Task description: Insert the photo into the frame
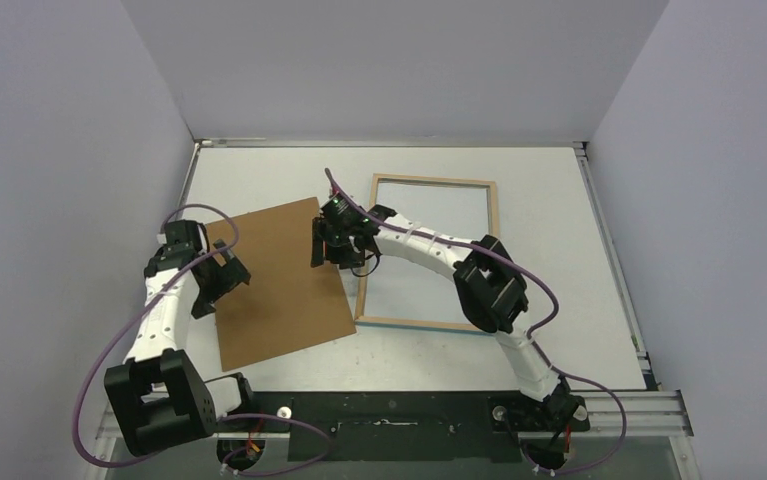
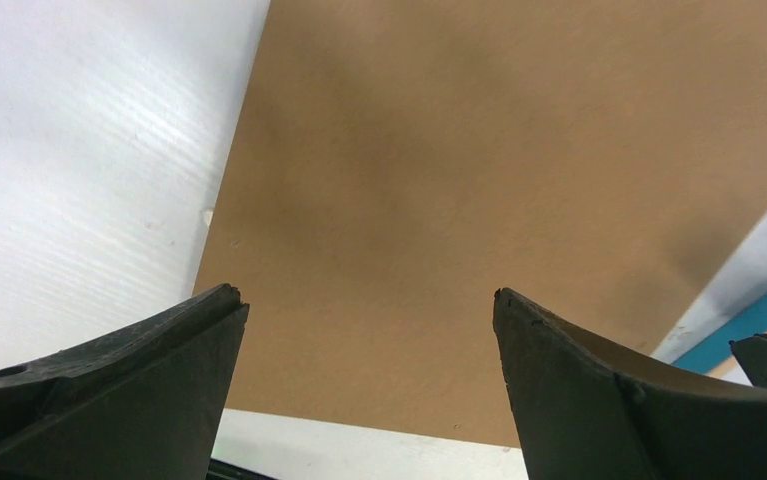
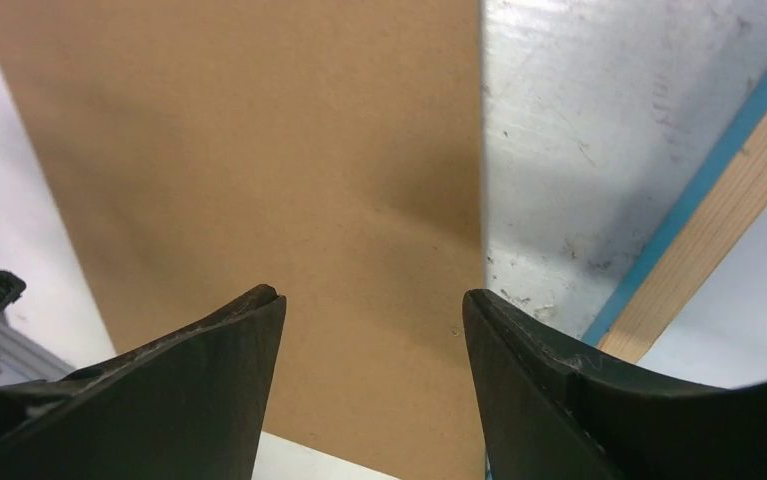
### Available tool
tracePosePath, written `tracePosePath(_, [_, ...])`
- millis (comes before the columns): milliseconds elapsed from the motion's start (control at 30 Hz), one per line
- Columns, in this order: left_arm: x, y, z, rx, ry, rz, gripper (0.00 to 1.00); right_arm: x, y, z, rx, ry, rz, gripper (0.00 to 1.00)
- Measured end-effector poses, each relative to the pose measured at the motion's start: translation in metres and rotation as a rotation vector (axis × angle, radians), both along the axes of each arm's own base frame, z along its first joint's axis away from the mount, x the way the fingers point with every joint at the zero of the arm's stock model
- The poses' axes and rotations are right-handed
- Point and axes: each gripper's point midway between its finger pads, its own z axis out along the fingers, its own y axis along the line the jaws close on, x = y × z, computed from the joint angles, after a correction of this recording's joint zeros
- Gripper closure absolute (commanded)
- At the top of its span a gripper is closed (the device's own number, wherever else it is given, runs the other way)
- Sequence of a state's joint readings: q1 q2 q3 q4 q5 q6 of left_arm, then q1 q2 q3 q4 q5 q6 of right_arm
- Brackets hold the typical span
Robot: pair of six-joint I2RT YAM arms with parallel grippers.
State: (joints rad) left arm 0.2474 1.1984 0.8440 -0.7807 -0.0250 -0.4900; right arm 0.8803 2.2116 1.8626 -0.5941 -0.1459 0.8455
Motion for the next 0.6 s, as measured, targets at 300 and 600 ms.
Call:
tracePosePath(300, [-0.010, 0.011, -0.019, 0.008, 0.045, 0.054, 0.03, 0.008, -0.002, -0.015, -0.084, -0.019, -0.059, 0.32])
tracePosePath(600, [-0.007, 0.030, -0.035, 0.057, 0.078, 0.175, 0.03, 0.013, 0.003, -0.044, -0.125, 0.008, -0.064, 0.32])
